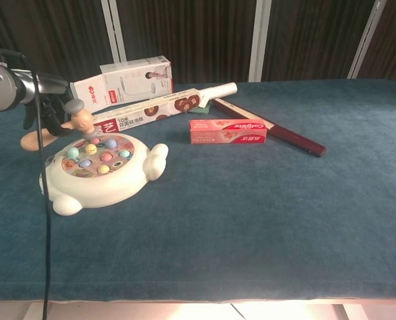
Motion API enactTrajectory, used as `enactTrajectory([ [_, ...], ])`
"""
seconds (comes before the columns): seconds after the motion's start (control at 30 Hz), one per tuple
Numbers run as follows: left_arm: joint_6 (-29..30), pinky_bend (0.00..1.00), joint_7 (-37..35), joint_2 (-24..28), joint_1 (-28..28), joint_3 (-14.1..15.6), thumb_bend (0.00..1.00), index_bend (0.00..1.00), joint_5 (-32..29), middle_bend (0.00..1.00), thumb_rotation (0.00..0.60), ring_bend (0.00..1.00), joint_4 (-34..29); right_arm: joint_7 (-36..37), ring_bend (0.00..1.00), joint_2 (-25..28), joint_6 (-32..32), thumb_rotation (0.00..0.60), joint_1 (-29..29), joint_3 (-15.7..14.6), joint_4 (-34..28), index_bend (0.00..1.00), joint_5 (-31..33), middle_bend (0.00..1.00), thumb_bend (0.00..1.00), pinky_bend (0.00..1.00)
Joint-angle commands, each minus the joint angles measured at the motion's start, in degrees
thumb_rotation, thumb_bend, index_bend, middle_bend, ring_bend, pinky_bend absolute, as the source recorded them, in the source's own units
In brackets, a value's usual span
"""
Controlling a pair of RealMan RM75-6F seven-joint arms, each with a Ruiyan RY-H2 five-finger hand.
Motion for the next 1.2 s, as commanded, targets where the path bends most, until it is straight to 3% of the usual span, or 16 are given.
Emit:
enactTrajectory([
  [0.03, 1.3, 0.64, -4.2, 5.9, 4.3, 1.5, 0.64, 0.78, 5.5, 0.65, 0.600, 0.63, -6.6, -0.3, 0.00, -0.1, -0.1, 0.600, 0.0, -0.1, 0.0, 0.00, -0.1, 0.00, 0.13, 0.01],
  [0.2, 1.2, 0.64, -10.4, 10.4, 10.9, 5.9, 0.63, 0.78, 13.4, 0.65, 0.600, 0.63, -8.6, -1.3, 0.00, -0.5, -0.4, 0.600, 0.1, -0.2, -0.2, 0.00, -0.2, 0.00, 0.13, 0.01],
  [0.47, -3.4, 0.64, -19.3, 7.3, 18.3, 11.3, 0.61, 0.78, 21.3, 0.65, 0.600, 0.62, -0.2, -3.1, 0.00, -1.3, -1.2, 0.600, 0.3, -0.4, -0.4, 0.00, -0.3, 0.00, 0.13, 0.01],
  [0.83, -8.1, 0.64, -25.5, -1.7, 22.3, 13.3, 0.52, 0.75, 28.9, 0.63, 0.600, 0.59, 15.0, -2.9, 0.00, -1.2, -1.3, 0.600, 0.3, -0.3, -0.3, 0.00, 0.1, 0.00, 0.13, 0.01],
  [1.2, -11.6, 0.61, -27.0, -2.4, 24.0, 12.9, 0.45, 0.71, 29.5, 0.59, 0.600, 0.55, 19.3, -2.8, 0.00, -1.4, -1.1, 0.600, 0.2, -0.3, -0.1, 0.00, 0.1, 0.00, 0.13, 0.01],
])
